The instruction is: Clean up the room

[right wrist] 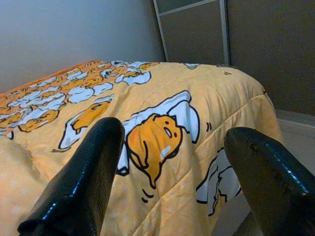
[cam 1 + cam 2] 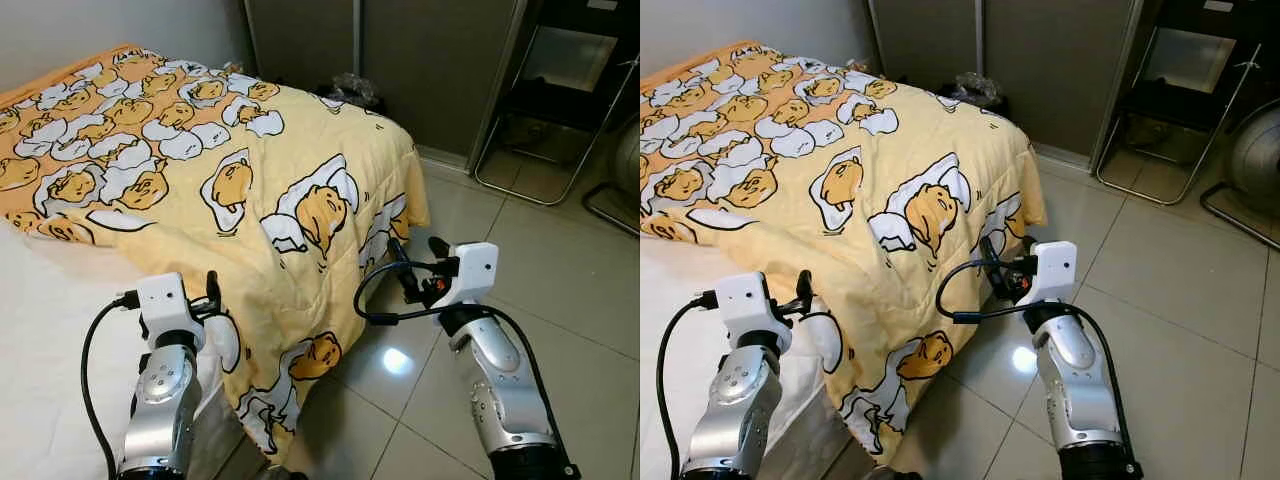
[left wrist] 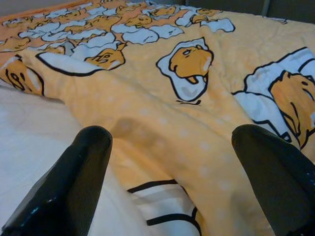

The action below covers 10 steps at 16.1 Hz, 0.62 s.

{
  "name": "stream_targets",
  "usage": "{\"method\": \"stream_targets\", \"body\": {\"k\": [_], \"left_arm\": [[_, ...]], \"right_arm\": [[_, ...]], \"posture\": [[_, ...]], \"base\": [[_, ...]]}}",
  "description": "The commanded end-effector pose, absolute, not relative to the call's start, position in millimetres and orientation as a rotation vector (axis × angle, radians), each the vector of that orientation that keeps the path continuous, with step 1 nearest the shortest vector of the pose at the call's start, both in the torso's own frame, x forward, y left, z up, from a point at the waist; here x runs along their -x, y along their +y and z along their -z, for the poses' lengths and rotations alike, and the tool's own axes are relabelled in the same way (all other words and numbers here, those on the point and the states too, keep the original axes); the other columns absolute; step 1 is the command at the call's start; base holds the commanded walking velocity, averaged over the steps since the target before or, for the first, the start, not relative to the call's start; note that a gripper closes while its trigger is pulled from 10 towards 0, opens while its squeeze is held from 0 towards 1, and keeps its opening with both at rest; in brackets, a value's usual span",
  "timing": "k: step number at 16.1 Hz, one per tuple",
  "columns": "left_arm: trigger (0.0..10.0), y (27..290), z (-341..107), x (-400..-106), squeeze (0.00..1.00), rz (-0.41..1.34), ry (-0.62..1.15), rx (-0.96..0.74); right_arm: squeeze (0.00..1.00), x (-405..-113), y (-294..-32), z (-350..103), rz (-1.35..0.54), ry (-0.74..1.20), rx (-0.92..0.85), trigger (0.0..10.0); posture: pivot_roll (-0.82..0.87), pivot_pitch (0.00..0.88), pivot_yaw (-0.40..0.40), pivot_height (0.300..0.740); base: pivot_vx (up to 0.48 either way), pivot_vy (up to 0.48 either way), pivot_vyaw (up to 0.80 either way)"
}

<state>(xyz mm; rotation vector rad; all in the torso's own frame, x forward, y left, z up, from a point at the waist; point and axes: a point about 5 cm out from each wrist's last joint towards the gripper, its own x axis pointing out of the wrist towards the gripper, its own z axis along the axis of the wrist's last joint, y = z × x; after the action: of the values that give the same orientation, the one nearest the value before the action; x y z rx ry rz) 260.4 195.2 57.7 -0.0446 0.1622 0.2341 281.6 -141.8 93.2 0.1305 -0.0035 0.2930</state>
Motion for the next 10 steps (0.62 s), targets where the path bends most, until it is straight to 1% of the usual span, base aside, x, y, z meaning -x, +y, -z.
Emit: {"method": "stream_targets", "body": {"k": [1, 3, 7, 9, 10], "left_arm": [[10.0, 196.0, -64.5, -263.4, 0.0, -0.232, 0.131, 0.034], [10.0, 187.4, -68.0, -263.0, 0.0, -0.154, 0.107, 0.003], [10.0, 184.4, -69.5, -267.0, 0.0, -0.121, 0.098, -0.005], [10.0, 176.4, -61.6, -270.2, 0.0, -0.03, 0.146, -0.01], [10.0, 164.9, -50.0, -273.5, 0.0, 0.083, 0.217, -0.037]], "right_arm": [[0.0, -281.4, -139.1, -91.9, -0.298, 0.005, -0.135, 10.0], [0.0, -280.8, -136.3, -88.9, -0.325, 0.028, -0.117, 10.0], [0.0, -282.0, -136.9, -86.3, -0.324, 0.04, -0.118, 10.0], [0.0, -284.0, -139.8, -80.2, -0.293, 0.074, -0.13, 10.0], [0.0, -285.2, -150.1, -67.0, -0.216, 0.136, -0.171, 10.0]], "posture": [[-0.18, 0.0, 0.142, 0.74], [-0.18, 0.0, 0.143, 0.74], [-0.18, 0.0, 0.142, 0.74], [-0.18, 0.0, 0.142, 0.74], [-0.18, 0.0, 0.138, 0.74]], "base": [[0.0, 0.0, 0.0], [0.0, 0.0, 0.0], [0.0, 0.0, 0.0], [0.0, 0.0, 0.0], [0.0, 0.0, 0.0]]}}
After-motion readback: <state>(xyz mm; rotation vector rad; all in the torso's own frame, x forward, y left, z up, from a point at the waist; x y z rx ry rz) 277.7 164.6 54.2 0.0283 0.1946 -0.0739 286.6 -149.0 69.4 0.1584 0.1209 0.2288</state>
